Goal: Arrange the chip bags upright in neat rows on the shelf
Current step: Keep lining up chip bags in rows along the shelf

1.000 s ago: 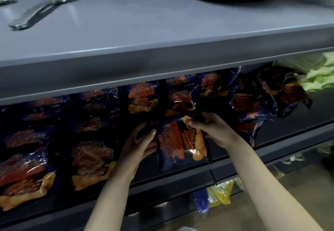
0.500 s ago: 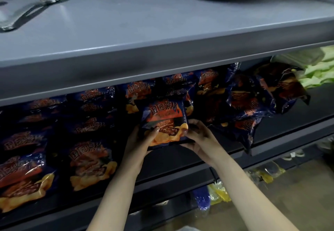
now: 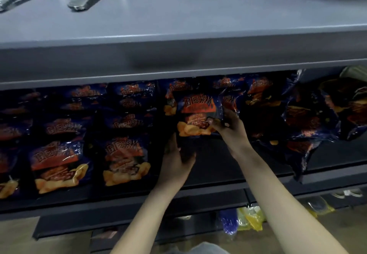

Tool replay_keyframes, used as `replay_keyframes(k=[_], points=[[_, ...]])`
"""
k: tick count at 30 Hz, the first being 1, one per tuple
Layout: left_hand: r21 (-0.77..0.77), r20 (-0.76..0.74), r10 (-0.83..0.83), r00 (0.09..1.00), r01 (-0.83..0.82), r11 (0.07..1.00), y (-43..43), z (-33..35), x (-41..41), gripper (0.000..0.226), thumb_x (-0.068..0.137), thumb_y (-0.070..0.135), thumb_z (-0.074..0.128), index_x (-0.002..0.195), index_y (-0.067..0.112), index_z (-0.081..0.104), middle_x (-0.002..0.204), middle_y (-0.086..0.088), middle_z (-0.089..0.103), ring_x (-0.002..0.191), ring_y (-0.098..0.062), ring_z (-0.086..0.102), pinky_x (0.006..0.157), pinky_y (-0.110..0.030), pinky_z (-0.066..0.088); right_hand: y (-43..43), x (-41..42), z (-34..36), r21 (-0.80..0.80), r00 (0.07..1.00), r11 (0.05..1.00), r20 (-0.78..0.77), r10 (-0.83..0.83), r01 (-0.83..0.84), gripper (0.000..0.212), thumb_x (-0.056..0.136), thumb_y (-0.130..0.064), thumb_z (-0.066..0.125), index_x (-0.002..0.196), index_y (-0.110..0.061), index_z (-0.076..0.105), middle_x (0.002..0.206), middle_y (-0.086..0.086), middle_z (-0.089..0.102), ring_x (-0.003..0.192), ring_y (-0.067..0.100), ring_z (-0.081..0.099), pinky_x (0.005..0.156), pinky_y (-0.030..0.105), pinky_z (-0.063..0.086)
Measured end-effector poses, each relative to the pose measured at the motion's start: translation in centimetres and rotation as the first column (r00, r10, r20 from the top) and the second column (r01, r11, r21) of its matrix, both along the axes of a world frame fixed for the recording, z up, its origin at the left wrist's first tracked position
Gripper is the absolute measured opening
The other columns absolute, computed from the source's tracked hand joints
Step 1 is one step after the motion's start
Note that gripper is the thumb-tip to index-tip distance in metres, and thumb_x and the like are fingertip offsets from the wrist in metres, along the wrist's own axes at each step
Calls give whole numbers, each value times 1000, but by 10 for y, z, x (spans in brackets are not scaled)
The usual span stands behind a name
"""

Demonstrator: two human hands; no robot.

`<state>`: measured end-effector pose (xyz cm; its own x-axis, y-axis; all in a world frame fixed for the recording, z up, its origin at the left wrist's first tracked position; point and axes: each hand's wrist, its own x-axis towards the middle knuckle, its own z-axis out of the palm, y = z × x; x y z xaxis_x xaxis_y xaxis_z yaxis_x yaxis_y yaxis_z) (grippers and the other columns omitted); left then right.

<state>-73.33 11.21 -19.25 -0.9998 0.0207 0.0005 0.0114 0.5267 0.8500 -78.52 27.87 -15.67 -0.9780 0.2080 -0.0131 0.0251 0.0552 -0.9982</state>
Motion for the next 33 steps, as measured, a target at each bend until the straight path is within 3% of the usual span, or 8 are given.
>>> replay_keyframes(k=[3,5,10,14,17,21,28,33], points=[[-146,-191,10,982,-39,989,8,-10,7,83,90,23,56,147,24,-4,156,-7,0,142,-23,17,113,-30,23,-8,-20,0,62,1000,998,-24,1,0,36,83,-18,71,116,-14,58,103,-3,67,101,13,61,79,19,48],[-267,-259,-62,964,-10,964,12,-16,10,74,92,23,51,148,22,3,157,-7,-4,143,-21,9,112,-27,19,-16,-31,-2,160,999,987,-33,-22,27,27,85,-19,68,109,-14,57,95,-8,64,95,13,60,67,8,43],[-473,-196,-191,962,78,878,13,-28,3,52,95,27,42,144,15,30,153,-6,24,142,-24,16,116,-37,19,-39,-42,-22,342,995,935,-20,-93,94,33,90,-19,61,121,-11,53,100,-3,61,83,9,54,53,7,34],[-591,-212,-220,952,55,805,16,-29,4,49,94,29,42,140,12,39,147,-11,37,138,-31,30,113,-42,23,-51,-45,-28,389,993,914,-71,-99,118,26,92,-18,59,114,-6,52,85,-2,58,72,15,54,45,9,33],[-613,-197,-225,954,60,788,17,-29,2,50,94,30,40,140,12,39,148,-12,36,138,-31,28,113,-42,20,-53,-48,-29,390,990,911,-94,-109,138,28,90,-10,59,116,-5,50,86,-3,56,74,15,54,47,6,35],[-612,-172,-229,958,78,787,16,-29,2,52,94,31,39,142,12,35,148,-11,34,138,-31,27,113,-42,20,-58,-46,-34,383,980,905,-135,-145,187,31,91,-5,54,121,-3,47,91,6,59,80,27,60,49,16,31],[-593,-121,-230,966,115,797,14,-33,0,55,96,35,34,147,17,21,154,-7,21,142,-27,14,115,-37,12,-61,-32,-33,354,975,912,-149,-162,206,47,91,-7,53,135,-8,38,90,5,62,64,11,55,44,7,37],[-588,-110,-243,964,134,798,13,-34,1,53,97,38,31,146,19,24,156,-5,19,143,-25,11,115,-37,11,-48,-11,-19,374,935,884,-313,-166,281,49,87,5,56,132,-6,43,121,6,59,105,15,56,79,5,41]])
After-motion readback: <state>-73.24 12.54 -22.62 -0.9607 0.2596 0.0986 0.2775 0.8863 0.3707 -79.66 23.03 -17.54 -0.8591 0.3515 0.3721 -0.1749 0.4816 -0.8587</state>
